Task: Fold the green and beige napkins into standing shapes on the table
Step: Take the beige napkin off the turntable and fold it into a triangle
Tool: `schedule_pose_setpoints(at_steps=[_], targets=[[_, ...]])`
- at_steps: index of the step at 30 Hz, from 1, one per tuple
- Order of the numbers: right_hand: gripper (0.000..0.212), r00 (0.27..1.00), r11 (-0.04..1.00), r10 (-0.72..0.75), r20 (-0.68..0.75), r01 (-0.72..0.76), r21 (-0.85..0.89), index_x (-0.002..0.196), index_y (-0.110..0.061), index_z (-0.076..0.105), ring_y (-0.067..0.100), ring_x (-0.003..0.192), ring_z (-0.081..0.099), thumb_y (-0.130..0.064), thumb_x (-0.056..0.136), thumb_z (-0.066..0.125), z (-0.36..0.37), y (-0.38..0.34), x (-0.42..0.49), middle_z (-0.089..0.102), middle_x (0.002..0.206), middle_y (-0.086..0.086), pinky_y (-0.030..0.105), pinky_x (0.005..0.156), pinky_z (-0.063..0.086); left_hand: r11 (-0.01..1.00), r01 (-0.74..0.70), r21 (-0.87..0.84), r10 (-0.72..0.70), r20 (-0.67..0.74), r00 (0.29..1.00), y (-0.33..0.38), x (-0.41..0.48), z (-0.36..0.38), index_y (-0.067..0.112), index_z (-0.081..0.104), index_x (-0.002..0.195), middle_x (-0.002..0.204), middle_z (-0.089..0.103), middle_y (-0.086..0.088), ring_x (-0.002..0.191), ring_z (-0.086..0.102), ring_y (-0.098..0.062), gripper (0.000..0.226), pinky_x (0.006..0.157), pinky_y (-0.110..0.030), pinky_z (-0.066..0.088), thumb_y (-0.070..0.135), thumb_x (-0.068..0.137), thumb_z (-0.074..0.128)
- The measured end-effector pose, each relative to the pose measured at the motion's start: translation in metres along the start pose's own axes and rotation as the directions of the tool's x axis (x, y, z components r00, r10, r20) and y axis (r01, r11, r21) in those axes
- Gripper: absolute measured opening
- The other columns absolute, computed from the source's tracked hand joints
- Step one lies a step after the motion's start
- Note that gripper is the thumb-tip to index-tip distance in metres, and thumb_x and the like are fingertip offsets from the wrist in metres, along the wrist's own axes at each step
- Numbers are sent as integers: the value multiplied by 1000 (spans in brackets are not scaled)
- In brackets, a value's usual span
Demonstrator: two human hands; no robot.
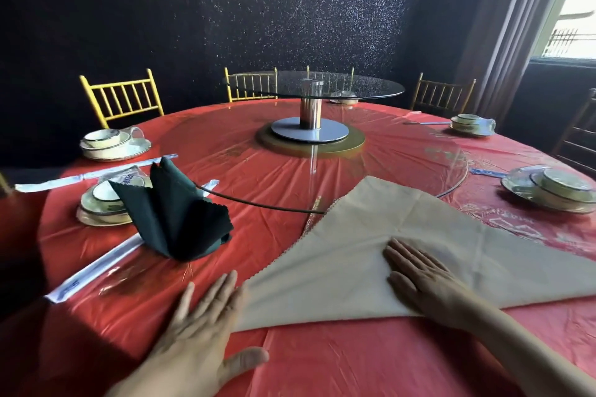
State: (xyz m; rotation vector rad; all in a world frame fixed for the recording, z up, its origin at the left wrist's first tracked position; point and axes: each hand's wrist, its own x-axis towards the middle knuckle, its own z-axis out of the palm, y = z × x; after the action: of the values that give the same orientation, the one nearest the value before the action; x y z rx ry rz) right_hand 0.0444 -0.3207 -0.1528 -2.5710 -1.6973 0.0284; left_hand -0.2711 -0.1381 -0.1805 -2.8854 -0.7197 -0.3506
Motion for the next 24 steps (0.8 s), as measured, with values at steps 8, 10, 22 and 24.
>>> schedule_pose_setpoints(at_steps=[8,10,22,24], targets=[[138,999,1000,12,44,-12,-10,148,-20,-3,-2,129,-20,-78,30,-45,-3,-4,0,-9,156,-3,21,113,-9,998,52,-24,-49,97,994,-2,-7,-23,4,41,129,145,39,-9,144,3,-5,91,110,-31,8,77,83,12],[139,998,1000,14,54,-14,0,148,-20,-2,-2,129,-19,-78,29,-45,-5,-5,1,-8,156,-2,21,112,-10,1000,18,-22,-17,40,999,26,11,-44,7,47,130,138,47,-11,142,19,-13,95,108,-28,9,79,81,8],[131,1000,998,-5,-2,5,55,148,-24,1,7,143,-8,-77,37,-43,6,1,4,-5,157,-5,22,113,-9,974,-37,-223,119,366,923,150,136,-13,39,2,146,157,-10,7,144,-14,-17,56,109,-59,-12,57,94,15],[131,1000,998,-11,15,10,62,148,-25,3,7,143,-8,-79,37,-40,6,2,4,-4,157,-5,22,113,-9,978,-26,-206,105,381,919,148,135,-9,41,1,145,157,-12,8,144,-16,-18,59,109,-60,-13,62,91,13]])
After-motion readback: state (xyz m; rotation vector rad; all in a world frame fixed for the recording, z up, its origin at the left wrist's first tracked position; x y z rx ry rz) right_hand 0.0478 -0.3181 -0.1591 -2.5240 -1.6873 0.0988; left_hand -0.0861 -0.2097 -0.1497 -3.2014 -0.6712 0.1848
